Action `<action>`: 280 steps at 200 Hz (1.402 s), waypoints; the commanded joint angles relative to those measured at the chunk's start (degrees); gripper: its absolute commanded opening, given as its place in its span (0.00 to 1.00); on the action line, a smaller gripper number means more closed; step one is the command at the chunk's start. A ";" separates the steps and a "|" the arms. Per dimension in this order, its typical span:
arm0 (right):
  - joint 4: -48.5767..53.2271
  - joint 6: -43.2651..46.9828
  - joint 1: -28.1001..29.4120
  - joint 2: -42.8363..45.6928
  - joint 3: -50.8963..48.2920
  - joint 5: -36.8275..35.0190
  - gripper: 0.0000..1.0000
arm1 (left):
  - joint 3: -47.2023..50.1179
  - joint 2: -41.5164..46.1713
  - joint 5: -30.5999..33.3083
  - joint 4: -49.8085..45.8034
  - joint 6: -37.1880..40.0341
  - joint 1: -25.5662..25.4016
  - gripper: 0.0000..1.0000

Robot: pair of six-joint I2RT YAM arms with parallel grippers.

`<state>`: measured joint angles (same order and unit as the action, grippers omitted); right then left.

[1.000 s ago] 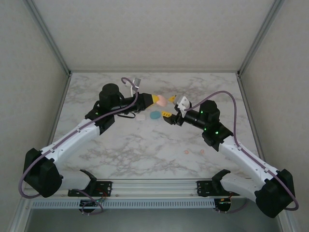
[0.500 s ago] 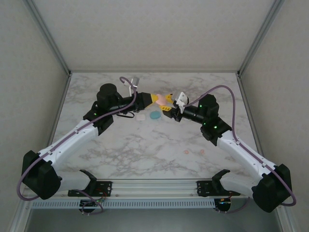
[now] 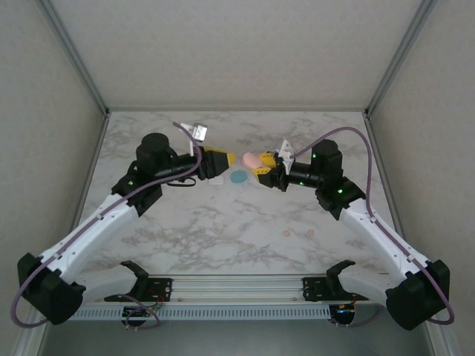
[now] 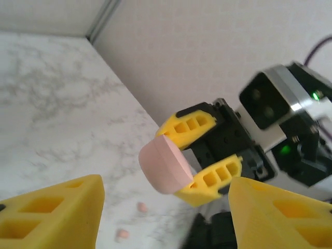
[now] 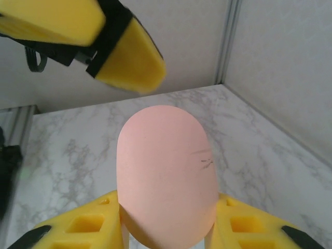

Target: Insert the wireless bluetooth earbuds into the charging case

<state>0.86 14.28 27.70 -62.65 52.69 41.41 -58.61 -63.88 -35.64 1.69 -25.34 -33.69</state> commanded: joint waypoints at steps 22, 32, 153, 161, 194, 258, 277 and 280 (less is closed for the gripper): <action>7.20 -2.15 -1.05 -1.13 5.35 12.71 0.26 | 5.30 4.99 -3.77 3.98 31.41 -0.50 0.63; 7.40 -2.34 -1.07 -1.21 5.75 13.35 0.26 | 3.73 3.65 -5.57 0.74 35.05 -0.50 0.62; 5.48 -2.51 -0.65 -2.19 7.17 14.22 0.27 | -5.38 -7.67 -19.78 -3.02 38.35 -2.60 0.61; 5.30 -2.47 -0.63 -2.21 7.17 14.27 0.27 | -5.78 -8.21 -19.82 -3.32 38.26 -2.69 0.60; 4.76 -2.50 -0.52 -2.21 6.91 14.51 0.27 | -6.55 -9.20 -19.74 -3.43 38.35 -3.22 0.57; 4.49 -1.79 -0.41 -1.89 6.49 14.36 0.27 | -8.48 -10.47 -20.87 -6.35 39.16 -3.57 0.48; 4.41 -2.04 -0.30 -2.09 6.64 14.66 0.27 | -9.40 -11.13 -21.02 -7.78 40.37 -3.66 0.48; 4.30 -2.11 -0.26 -2.08 6.64 14.64 0.27 | -9.53 -11.17 -21.05 -9.13 40.51 -3.66 0.47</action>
<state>6.70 12.21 26.94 -64.66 57.98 55.40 -65.49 -74.30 -53.76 -3.95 13.39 -36.34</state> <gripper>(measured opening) 0.350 0.482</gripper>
